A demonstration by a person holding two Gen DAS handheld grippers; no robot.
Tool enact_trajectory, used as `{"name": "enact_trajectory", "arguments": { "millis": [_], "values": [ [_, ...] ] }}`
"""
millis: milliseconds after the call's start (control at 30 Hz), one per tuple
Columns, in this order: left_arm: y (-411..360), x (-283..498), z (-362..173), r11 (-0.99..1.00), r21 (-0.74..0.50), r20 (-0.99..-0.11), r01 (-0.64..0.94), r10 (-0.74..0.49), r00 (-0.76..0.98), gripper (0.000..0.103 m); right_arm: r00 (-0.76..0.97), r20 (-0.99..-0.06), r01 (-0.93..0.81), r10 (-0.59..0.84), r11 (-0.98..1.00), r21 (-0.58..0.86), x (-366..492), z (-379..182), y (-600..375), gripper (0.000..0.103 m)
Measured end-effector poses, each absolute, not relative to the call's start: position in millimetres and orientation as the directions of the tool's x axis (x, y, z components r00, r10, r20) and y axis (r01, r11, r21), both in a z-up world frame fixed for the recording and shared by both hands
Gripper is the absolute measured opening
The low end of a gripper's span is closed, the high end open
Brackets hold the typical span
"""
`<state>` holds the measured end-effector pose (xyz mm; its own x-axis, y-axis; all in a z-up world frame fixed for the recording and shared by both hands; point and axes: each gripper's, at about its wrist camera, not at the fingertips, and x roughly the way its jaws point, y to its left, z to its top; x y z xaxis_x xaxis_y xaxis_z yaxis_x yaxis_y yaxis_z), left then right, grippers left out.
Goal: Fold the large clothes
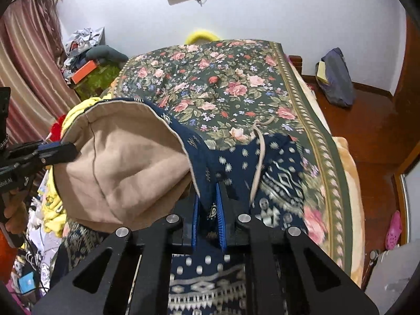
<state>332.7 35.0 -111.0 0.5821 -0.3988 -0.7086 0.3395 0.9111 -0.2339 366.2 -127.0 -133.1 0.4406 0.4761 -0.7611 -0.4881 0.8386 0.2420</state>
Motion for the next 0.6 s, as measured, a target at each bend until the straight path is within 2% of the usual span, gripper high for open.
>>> {"name": "enact_trajectory", "arguments": {
  "millis": [333, 467, 600],
  "values": [
    [-11.6, 274.6, -142.6, 0.857, -0.242, -0.752, 0.456, -0.462, 0.469, 0.007, 0.425, -0.789, -0.489, 0.443, 0.846, 0.213, 315.4, -137.3, -151.6, 0.011],
    [-30.8, 253.4, -163.1, 0.839, -0.217, -0.781, 0.499, -0.456, 0.427, 0.007, 0.424, -0.808, -0.496, 0.409, 0.851, 0.17, 305.9, -132.6, -154.8, 0.011],
    [-50.5, 234.3, -179.9, 0.825, -0.167, -0.811, 0.541, -0.426, 0.4, 0.007, 0.454, -0.786, -0.506, 0.42, 0.847, 0.161, 303.2, -113.4, -151.5, 0.011]
  ]
}}
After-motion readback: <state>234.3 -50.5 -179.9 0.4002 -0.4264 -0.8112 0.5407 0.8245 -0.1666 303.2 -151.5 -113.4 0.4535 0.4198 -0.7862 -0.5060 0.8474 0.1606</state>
